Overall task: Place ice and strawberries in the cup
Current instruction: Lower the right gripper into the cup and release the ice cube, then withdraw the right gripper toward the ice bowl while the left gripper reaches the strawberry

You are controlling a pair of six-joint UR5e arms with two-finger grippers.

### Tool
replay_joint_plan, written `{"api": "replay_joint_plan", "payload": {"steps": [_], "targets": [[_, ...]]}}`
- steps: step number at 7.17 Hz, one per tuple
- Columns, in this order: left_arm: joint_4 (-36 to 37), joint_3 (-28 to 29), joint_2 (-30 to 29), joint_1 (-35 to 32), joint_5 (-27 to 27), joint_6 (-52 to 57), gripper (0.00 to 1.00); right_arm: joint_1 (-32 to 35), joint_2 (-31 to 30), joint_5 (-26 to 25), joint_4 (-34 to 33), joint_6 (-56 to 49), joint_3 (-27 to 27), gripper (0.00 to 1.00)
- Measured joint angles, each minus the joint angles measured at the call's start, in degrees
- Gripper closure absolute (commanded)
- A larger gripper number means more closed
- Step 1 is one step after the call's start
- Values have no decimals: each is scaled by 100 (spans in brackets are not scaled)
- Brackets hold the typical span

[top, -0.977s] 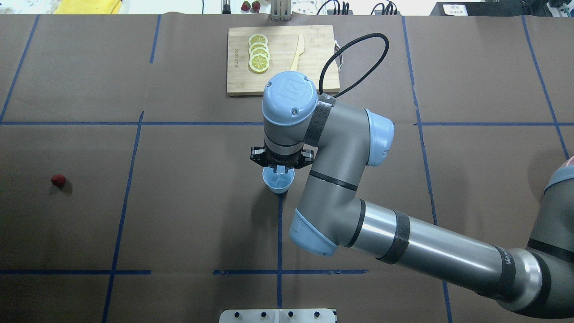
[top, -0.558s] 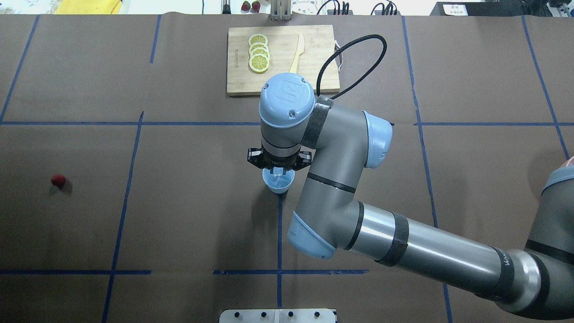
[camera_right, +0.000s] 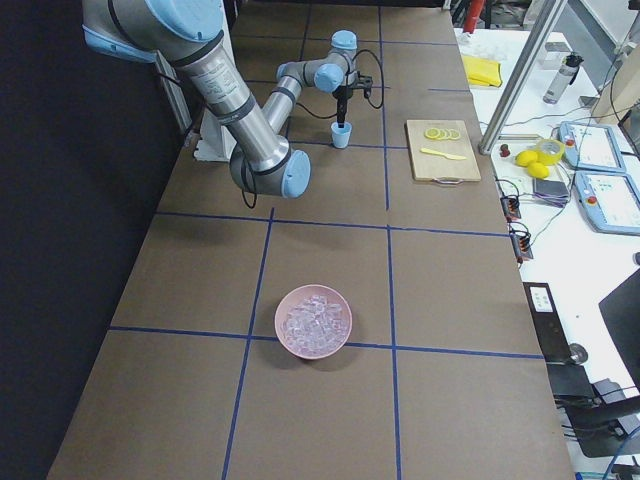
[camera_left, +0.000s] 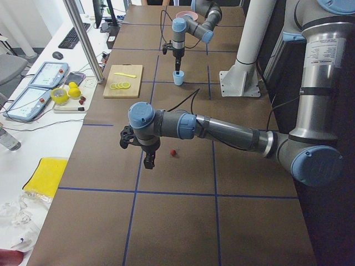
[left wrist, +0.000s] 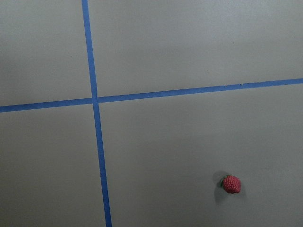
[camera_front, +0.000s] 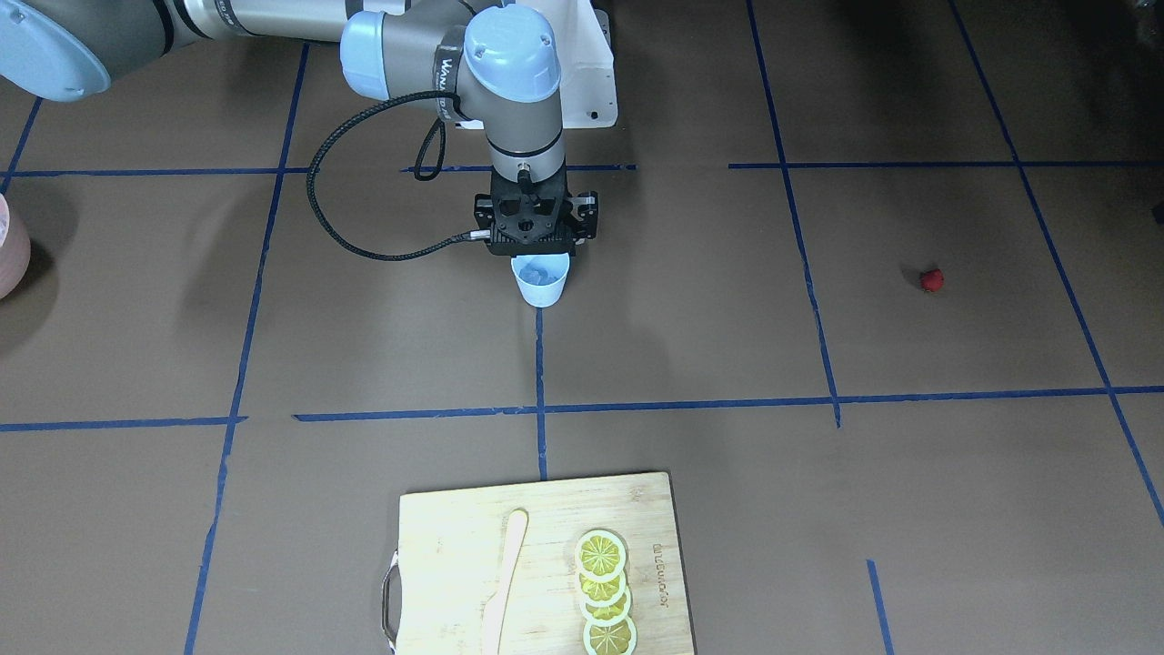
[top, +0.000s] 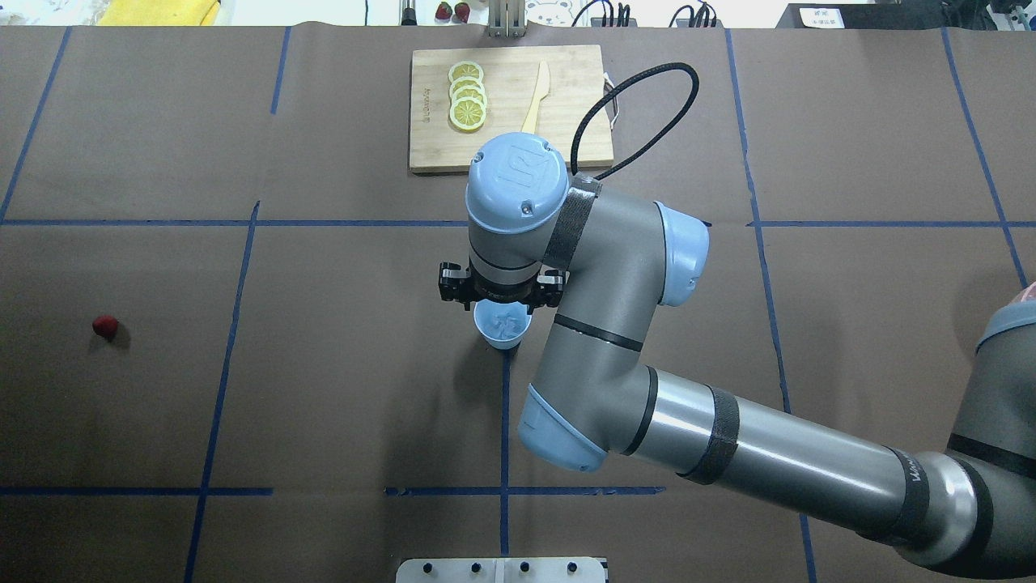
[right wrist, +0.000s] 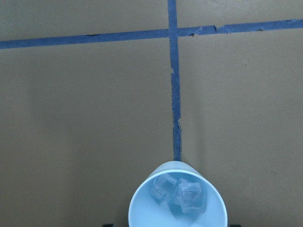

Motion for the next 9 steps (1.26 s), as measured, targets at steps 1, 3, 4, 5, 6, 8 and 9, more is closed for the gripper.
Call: {"api": "replay_joint_plan", "payload": {"steps": [1, 3, 4, 5, 6, 8, 9], "targets": [[3, 1, -14, 1, 0, -4, 0, 13, -15, 0, -6, 6, 71, 0], [-34, -105, -47, 205, 38, -396, 0, 258, -154, 30, -256, -132, 511, 0], [-73, -218, -42, 460, 79, -780, 0, 451, -388, 55, -565, -453, 947, 0], [-183, -336, -22, 701, 199, -1187, 0, 702, -757, 91, -896, -967, 1503, 0], [-484, -414, 63, 912, 368, -1629, 0, 991, -1092, 175, -1163, -1462, 1966, 0], [-1618, -449, 437, 1563, 917, -2867, 0, 1550, -1565, 490, -1383, -2246, 2447, 0], [-2115, -434, 603, 1913, 1162, -3447, 0, 1770, -1799, 609, -1403, -2584, 2602, 0]]}}
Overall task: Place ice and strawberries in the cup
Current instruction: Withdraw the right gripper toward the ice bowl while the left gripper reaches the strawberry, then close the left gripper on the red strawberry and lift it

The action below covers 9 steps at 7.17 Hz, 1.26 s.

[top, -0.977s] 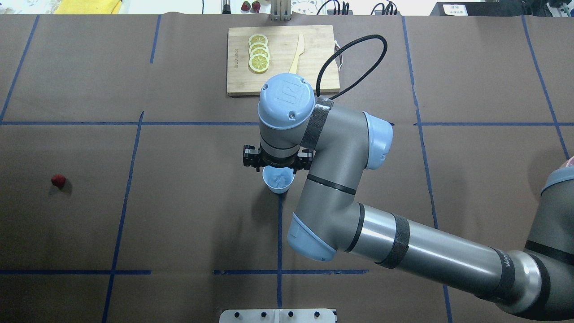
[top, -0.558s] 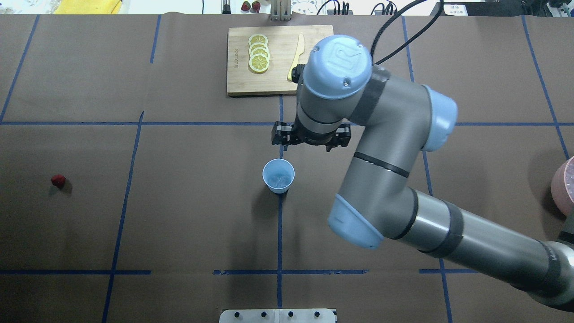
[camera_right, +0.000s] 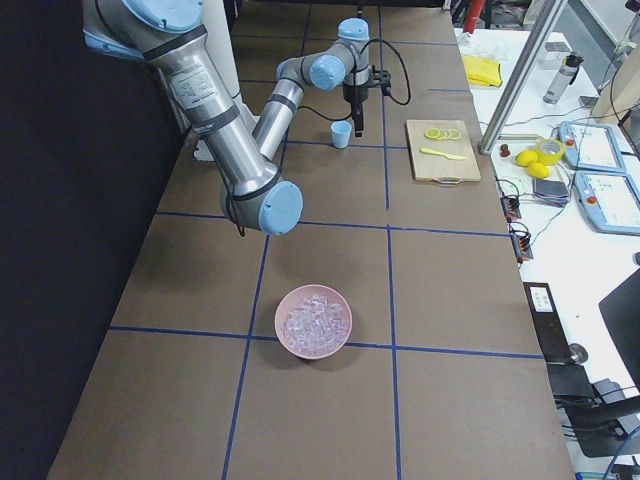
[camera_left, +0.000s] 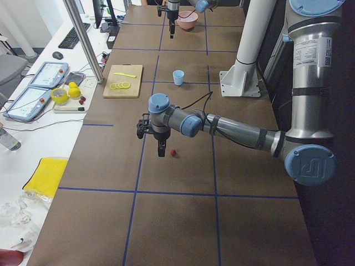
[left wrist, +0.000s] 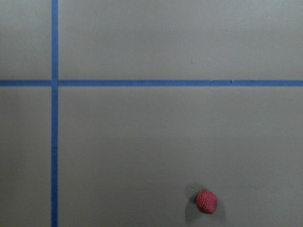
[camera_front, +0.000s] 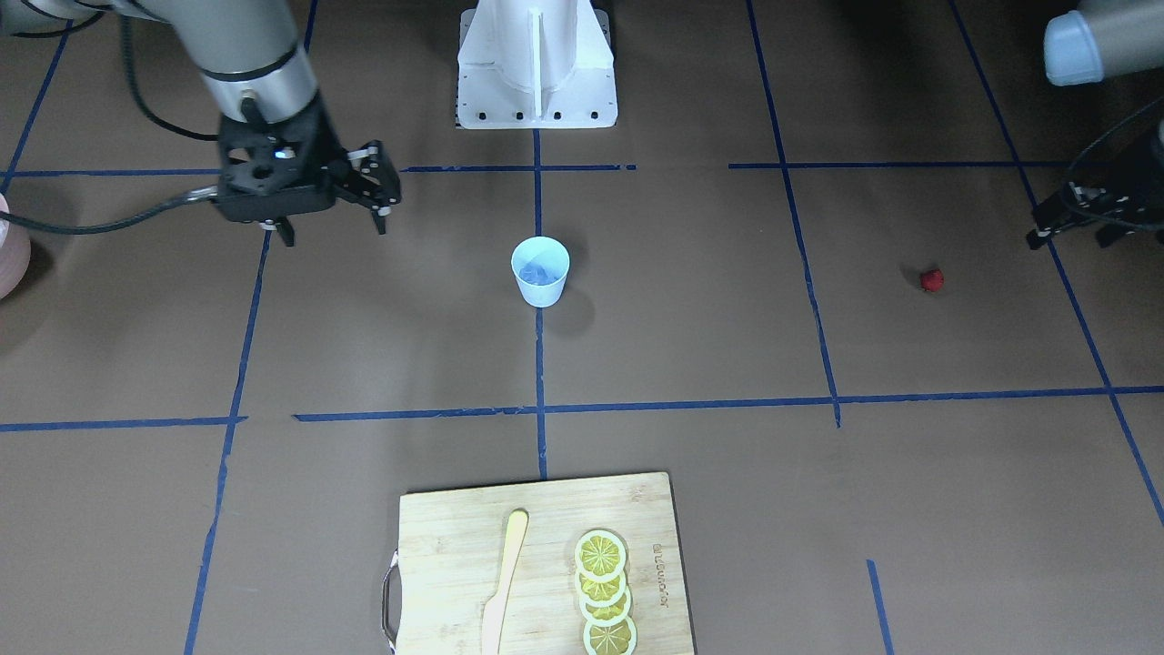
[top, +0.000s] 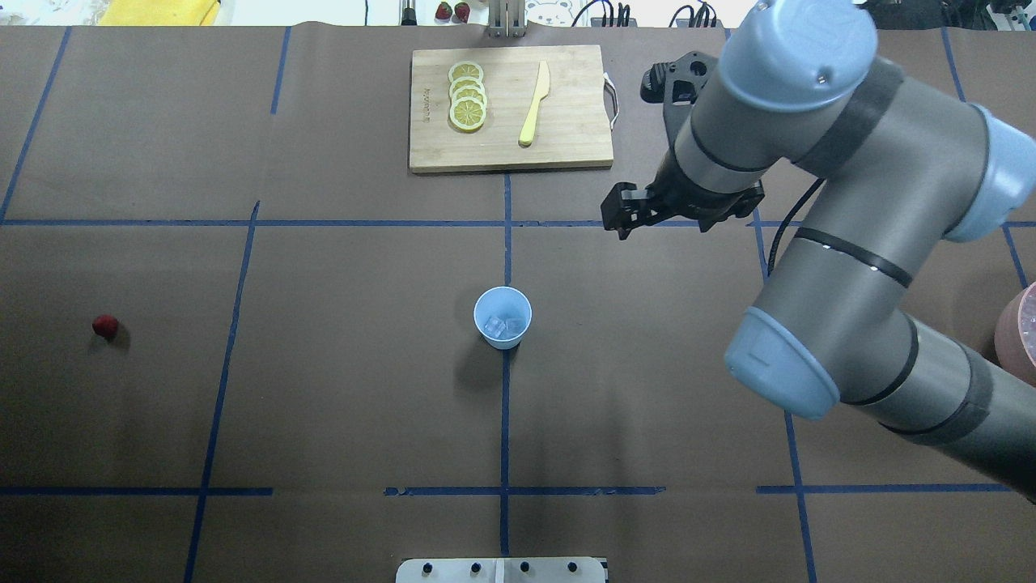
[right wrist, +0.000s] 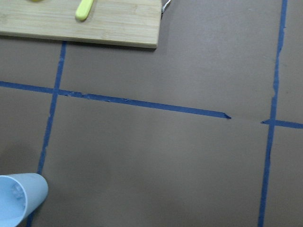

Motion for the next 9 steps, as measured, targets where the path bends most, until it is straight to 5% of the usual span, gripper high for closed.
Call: {"api": "replay_joint_plan", "payload": {"steps": [5, 9], "targets": [[-1969, 833, -1, 1440, 860, -1869, 0, 639, -934, 290, 48, -1129, 383, 0], [-2210, 1100, -201, 1711, 1016, -2060, 0, 749, -1072, 302, 52, -1325, 388, 0]]}}
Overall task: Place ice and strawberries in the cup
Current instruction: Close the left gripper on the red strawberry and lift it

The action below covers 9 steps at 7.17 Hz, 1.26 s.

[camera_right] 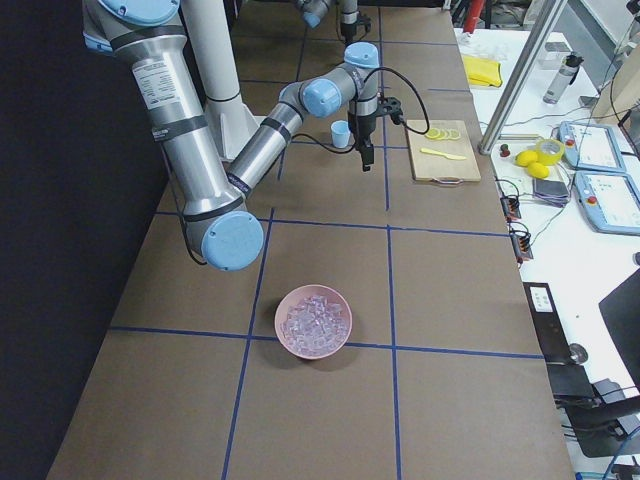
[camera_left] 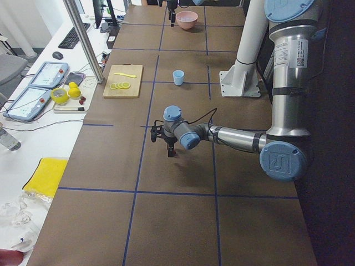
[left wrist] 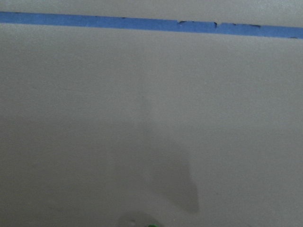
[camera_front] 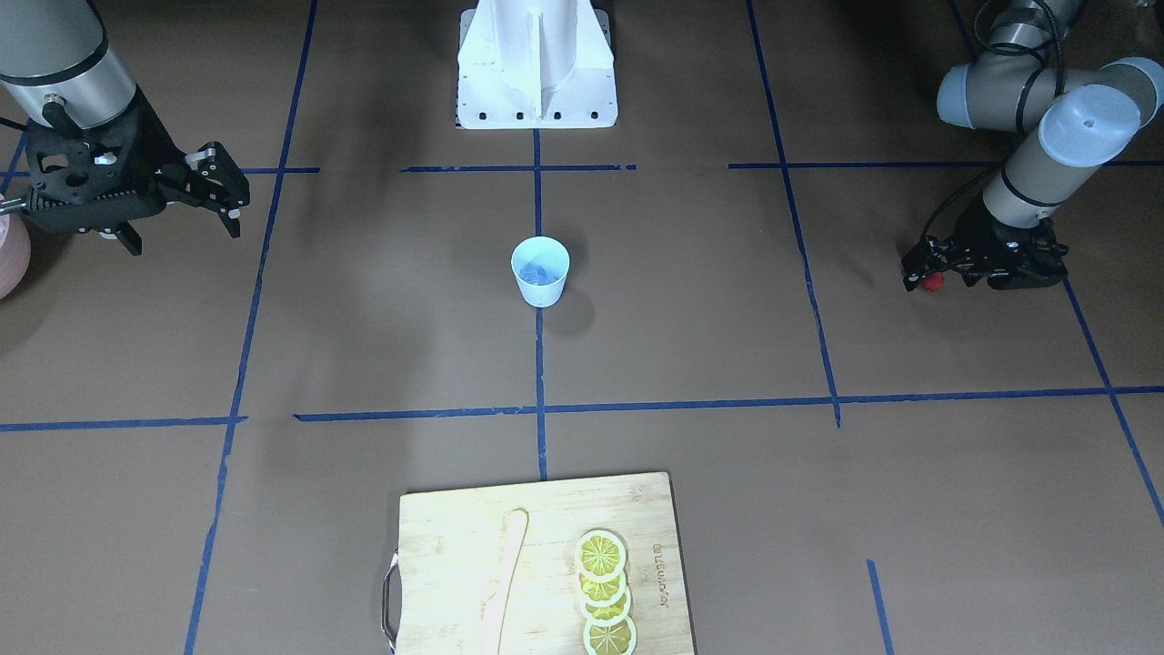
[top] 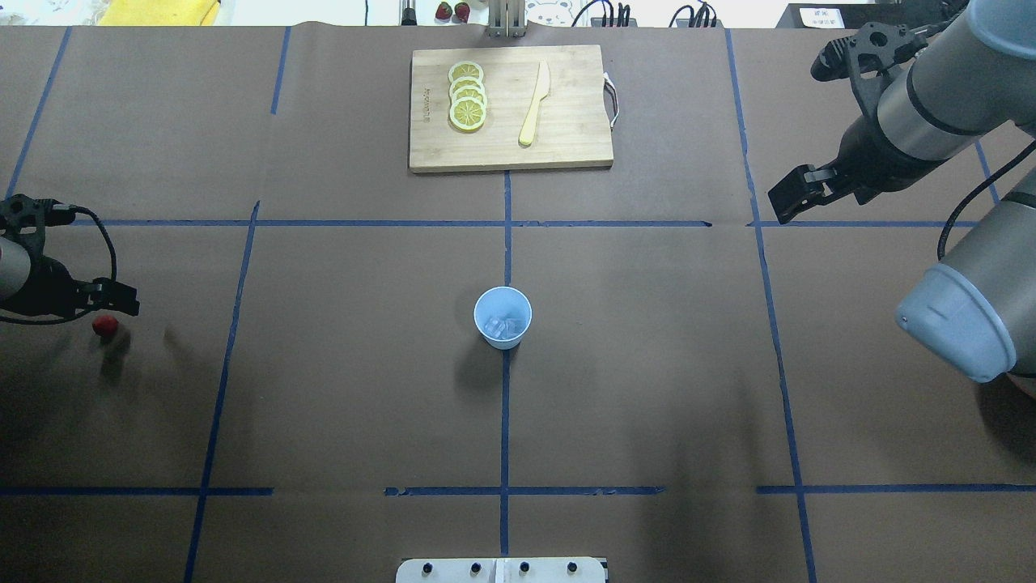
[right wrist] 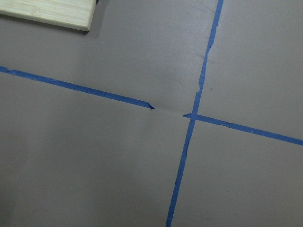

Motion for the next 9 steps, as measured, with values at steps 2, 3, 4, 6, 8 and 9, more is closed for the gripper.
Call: {"api": "replay_joint_plan", "payload": {"steps": [2, 3, 4, 6, 8, 9], "targets": [[-9, -7, 41, 3, -17, 21, 0, 3, 2, -2, 2, 8, -1, 0], [-10, -3, 58, 1, -32, 20, 0, 3, 2, -6, 2, 11, -1, 0], [-10, 3, 64, -2, -43, 14, 0, 3, 0, -8, 2, 12, -4, 0], [-8, 2, 69, -2, -63, 0, 2, 3, -3, -9, 6, 12, -5, 0], [-3, 17, 69, 2, -68, -4, 5, 2, -7, -9, 6, 6, -12, 0], [-2, 20, 69, 8, -68, -4, 8, 1, -6, -9, 6, 4, -16, 0]]}}
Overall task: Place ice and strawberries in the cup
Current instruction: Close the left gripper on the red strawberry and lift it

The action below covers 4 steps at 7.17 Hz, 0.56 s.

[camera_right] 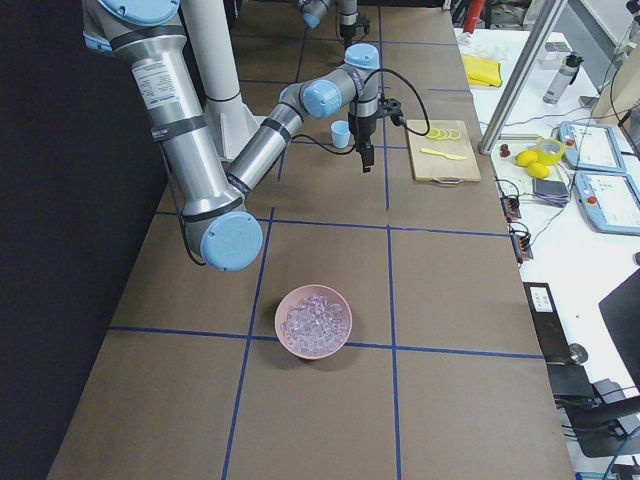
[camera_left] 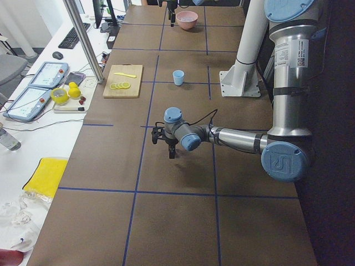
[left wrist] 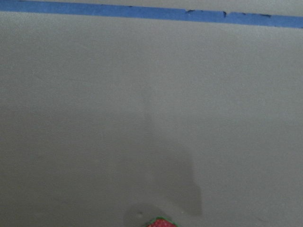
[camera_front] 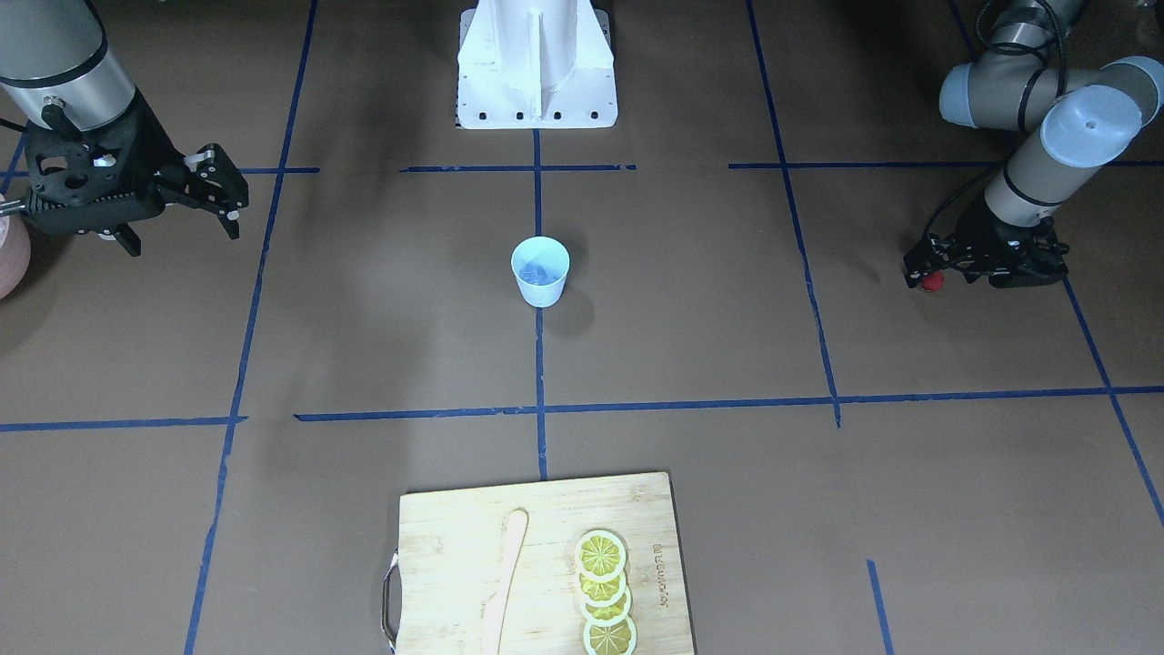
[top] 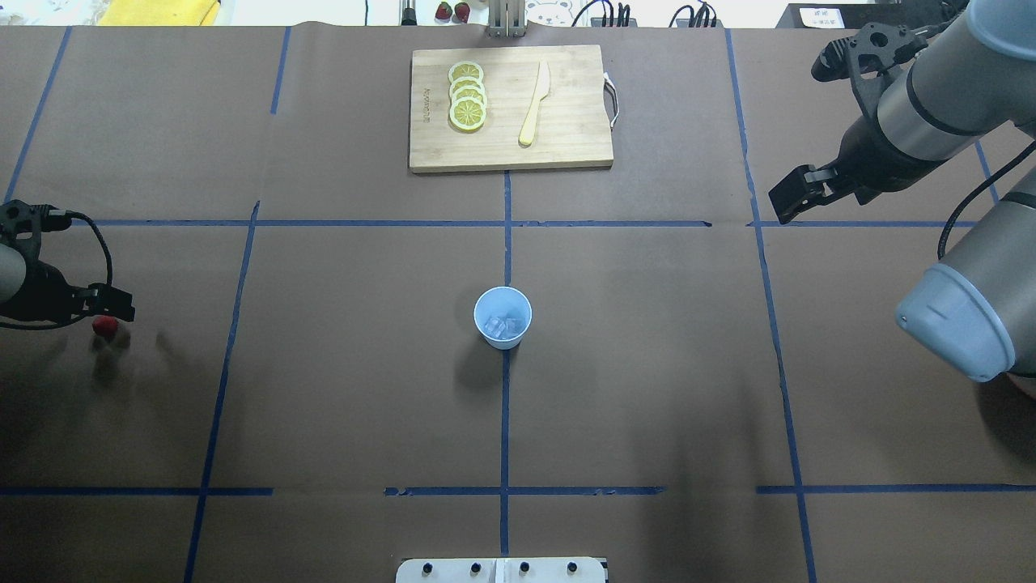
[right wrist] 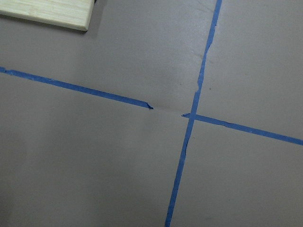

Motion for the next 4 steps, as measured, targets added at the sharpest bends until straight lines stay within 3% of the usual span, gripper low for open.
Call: {"api": "replay_joint_plan", "payload": {"steps": [2, 4], "targets": [[6, 15, 0, 14, 0, 0, 11, 1, 2, -4, 0, -1, -3, 0], [7, 60, 0, 25, 0, 0, 21, 3, 2, -1, 0, -1, -9, 0]]}}
